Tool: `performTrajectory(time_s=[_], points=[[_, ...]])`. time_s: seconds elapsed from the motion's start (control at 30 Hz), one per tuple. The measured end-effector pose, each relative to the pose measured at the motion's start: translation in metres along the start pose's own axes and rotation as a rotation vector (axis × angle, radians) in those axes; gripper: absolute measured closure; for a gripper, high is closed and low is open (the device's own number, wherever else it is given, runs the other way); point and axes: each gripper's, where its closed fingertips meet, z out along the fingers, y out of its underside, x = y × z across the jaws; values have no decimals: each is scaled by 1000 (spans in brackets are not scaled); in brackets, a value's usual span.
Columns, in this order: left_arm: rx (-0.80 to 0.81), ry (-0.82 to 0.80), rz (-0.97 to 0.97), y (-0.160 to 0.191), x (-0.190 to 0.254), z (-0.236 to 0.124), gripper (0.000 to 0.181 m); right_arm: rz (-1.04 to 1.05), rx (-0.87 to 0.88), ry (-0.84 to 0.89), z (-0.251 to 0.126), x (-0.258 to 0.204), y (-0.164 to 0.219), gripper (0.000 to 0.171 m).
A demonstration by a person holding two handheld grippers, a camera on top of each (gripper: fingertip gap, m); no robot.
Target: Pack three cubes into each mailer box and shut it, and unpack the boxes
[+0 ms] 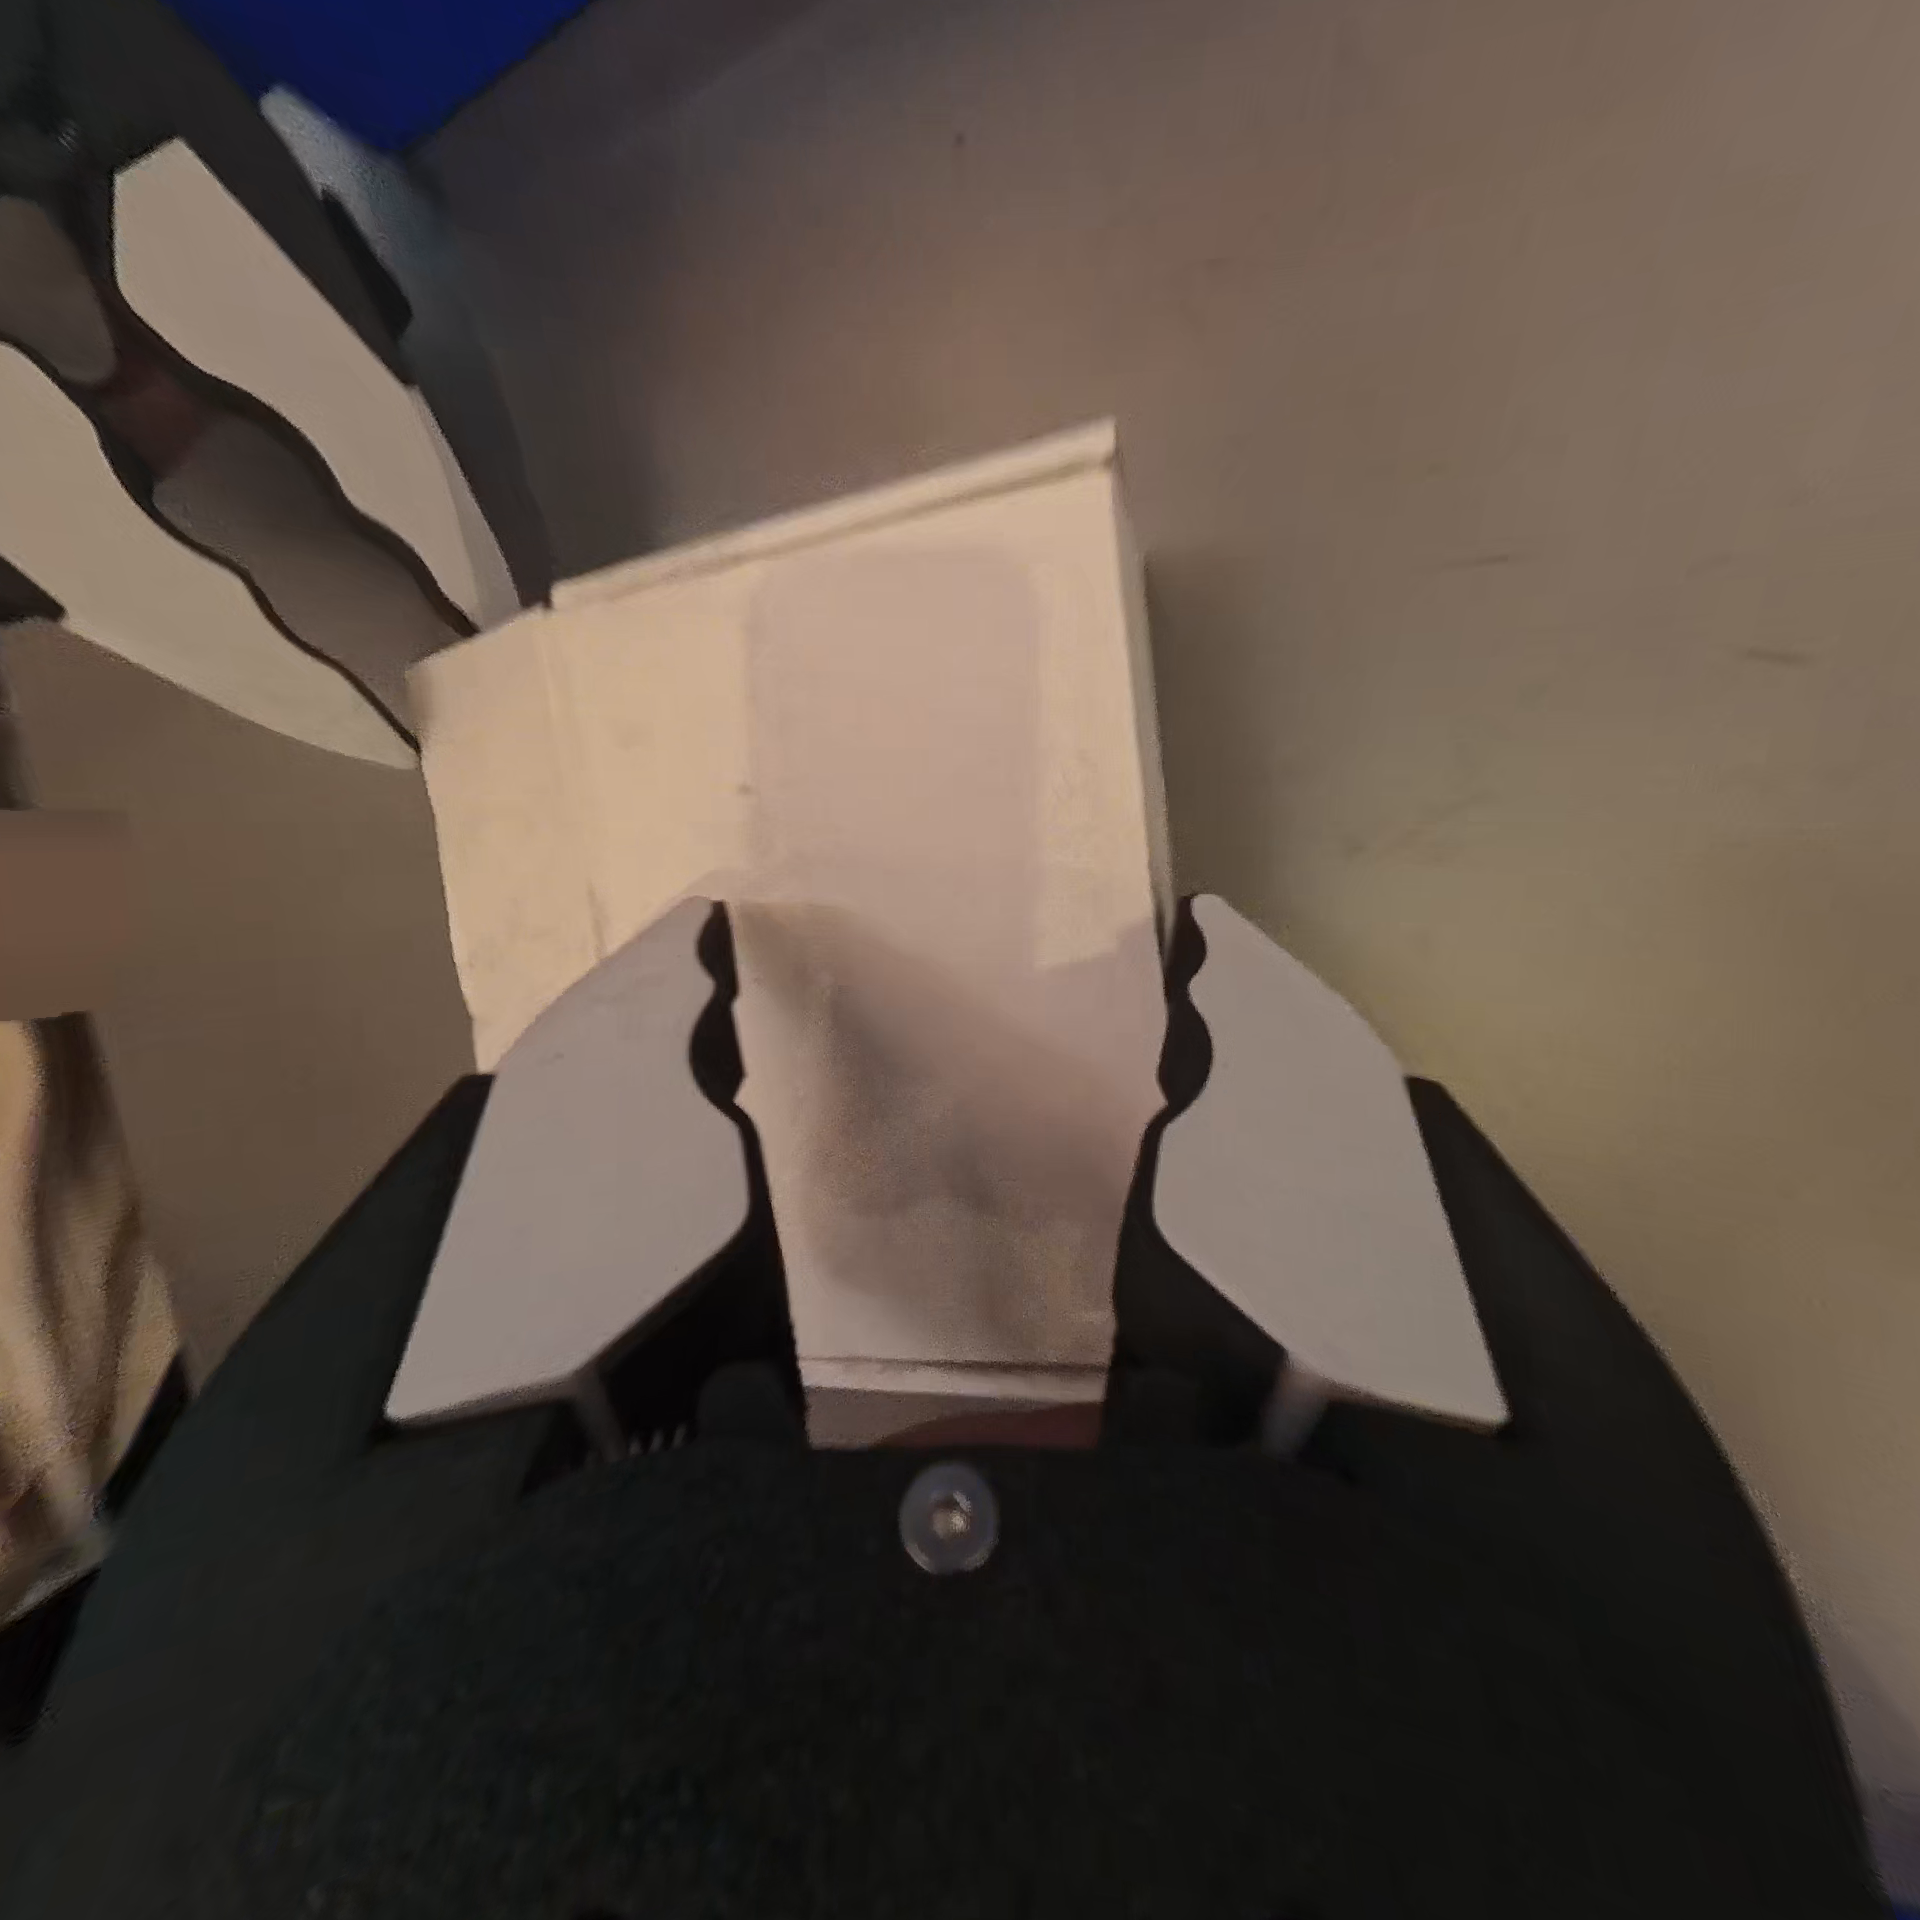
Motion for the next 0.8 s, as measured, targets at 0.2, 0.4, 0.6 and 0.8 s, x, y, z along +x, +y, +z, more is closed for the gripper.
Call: performTrajectory(time_s=[0.2,0.4,0.6,0.8], points=[[-20,-16,5,1,-1,4,156,121,472,448,-104,-42,-21,108],[-3,-36,-24,-5,-2,5,147,402,552,566,-47,-87,84,105],[7,-58,-22,-10,-3,12,146,444,491,567,-6,-77,108,107],[9,-85,2,-10,-1,15,146,397,483,589,-2,-77,99,113]])
